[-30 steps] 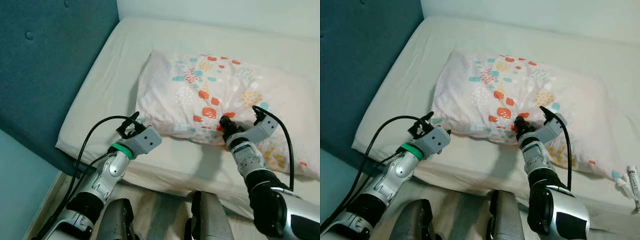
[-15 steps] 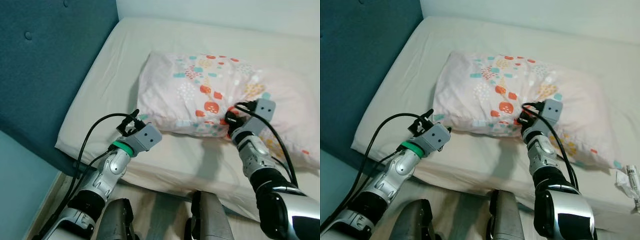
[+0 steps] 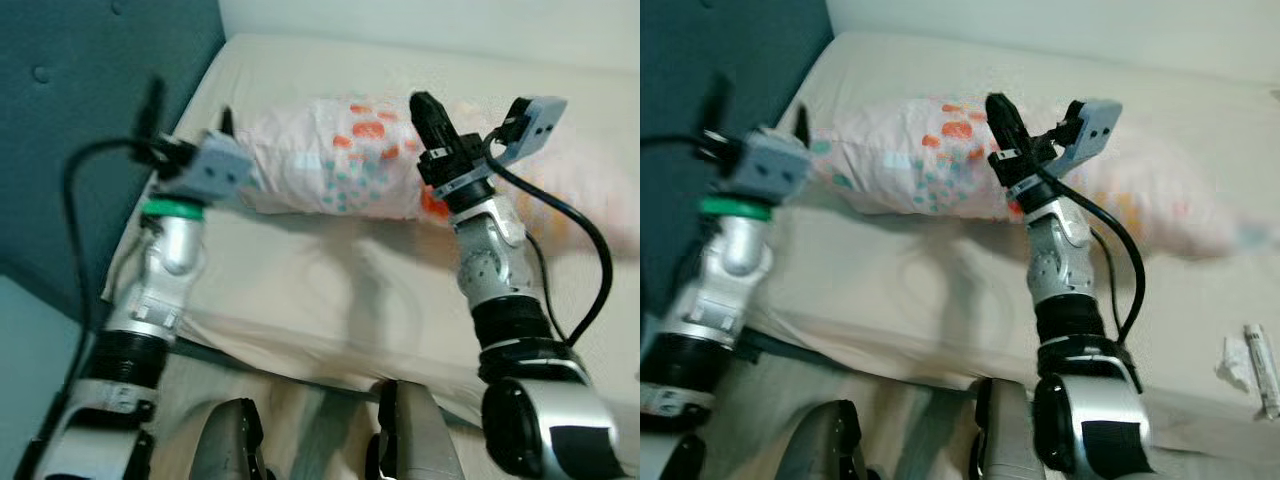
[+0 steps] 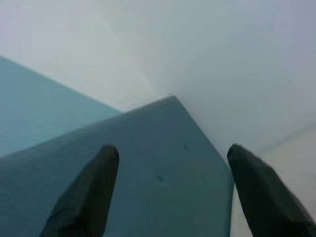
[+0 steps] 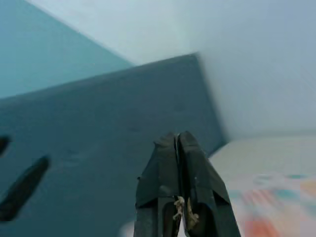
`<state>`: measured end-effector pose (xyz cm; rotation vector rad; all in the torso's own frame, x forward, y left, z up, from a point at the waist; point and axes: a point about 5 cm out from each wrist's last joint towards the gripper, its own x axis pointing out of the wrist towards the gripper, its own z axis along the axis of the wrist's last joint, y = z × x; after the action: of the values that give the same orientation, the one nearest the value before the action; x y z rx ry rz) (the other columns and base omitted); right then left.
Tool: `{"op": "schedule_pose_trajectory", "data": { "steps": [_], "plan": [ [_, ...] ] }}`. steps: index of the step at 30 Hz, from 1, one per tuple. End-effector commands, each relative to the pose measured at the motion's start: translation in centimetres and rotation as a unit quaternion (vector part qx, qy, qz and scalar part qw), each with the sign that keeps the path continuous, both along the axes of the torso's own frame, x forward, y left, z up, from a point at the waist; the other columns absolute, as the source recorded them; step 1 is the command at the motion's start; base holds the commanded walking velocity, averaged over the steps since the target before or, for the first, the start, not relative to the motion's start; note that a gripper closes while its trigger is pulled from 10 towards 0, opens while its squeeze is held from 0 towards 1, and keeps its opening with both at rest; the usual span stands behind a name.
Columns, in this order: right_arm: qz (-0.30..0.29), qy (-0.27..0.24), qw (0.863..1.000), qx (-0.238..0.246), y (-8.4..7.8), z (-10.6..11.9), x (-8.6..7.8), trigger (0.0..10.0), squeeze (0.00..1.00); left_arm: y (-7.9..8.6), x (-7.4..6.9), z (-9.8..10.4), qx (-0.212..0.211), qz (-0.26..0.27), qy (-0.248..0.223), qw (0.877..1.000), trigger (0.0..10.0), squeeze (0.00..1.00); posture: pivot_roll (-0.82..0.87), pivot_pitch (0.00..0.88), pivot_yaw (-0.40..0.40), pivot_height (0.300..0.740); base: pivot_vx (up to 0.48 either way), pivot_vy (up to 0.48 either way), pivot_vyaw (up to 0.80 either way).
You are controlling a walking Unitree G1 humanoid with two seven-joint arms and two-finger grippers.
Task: Clean up the room
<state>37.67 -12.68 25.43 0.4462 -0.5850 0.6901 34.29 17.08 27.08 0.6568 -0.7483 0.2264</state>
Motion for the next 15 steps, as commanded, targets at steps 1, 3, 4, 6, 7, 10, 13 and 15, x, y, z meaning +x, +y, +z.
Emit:
{"op": "schedule_pose_trajectory", "data": {
  "steps": [1,3,4,6,7,10,13,15],
  "plan": [
    [0.043,0.003,0.999,-0.01,1.3,-0.4,-0.1,0.0,0.0,-0.7,-0.3,-0.2,0.007,-0.025,0.008,1.0,10.0,0.0,0.08,0.143,0.052,0.585,0.0,0.0,0.0],
    [0.082,0.005,0.996,-0.031,3.0,-0.9,-0.2,0.0,0.0,-1.3,-0.7,-0.1,0.008,-0.052,0.017,0.998,10.0,0.0,0.09,0.142,0.05,0.585,0.0,0.0,0.0],
    [0.095,0.006,0.995,-0.04,3.8,-1.0,-0.2,0.0,0.0,-2.0,-0.8,-0.5,0.022,-0.082,0.039,0.996,10.0,0.0,0.09,0.14,0.048,0.585,0.0,0.0,0.0],
    [0.102,0.005,0.994,-0.045,4.2,-1.1,-0.3,0.0,0.0,-2.5,-0.9,-0.9,0.031,-0.101,0.054,0.993,10.0,0.0,0.09,0.14,0.047,0.585,0.0,0.0,0.0],
    [0.102,0.005,0.994,-0.045,4.2,-1.1,-0.3,0.0,0.0,-2.5,-0.9,-0.9,0.031,-0.101,0.054,0.993,10.0,0.0,0.09,0.14,0.047,0.585,0.0,0.0,0.0],
    [0.073,0.034,0.996,-0.024,4.1,-2.0,-0.3,10.0,0.0,-4.3,-1.7,-5.2,0.172,-0.157,0.169,0.958,10.0,0.0,0.11,0.144,0.032,0.585,0.0,0.0,0.0],
    [0.011,0.068,0.997,0.02,2.5,-2.9,-0.2,10.0,0.0,-4.0,-1.5,-8.6,0.243,-0.132,0.233,0.932,10.0,0.0,0.1,0.15,0.035,0.585,0.0,0.0,0.0],
    [-0.03,0.078,0.995,0.046,1.0,-3.4,-0.4,10.0,0.0,-4.1,-1.2,-10.2,0.265,-0.121,0.247,0.924,10.0,0.0,0.1,0.154,0.038,0.585,0.0,0.0,0.0]
  ]
}}
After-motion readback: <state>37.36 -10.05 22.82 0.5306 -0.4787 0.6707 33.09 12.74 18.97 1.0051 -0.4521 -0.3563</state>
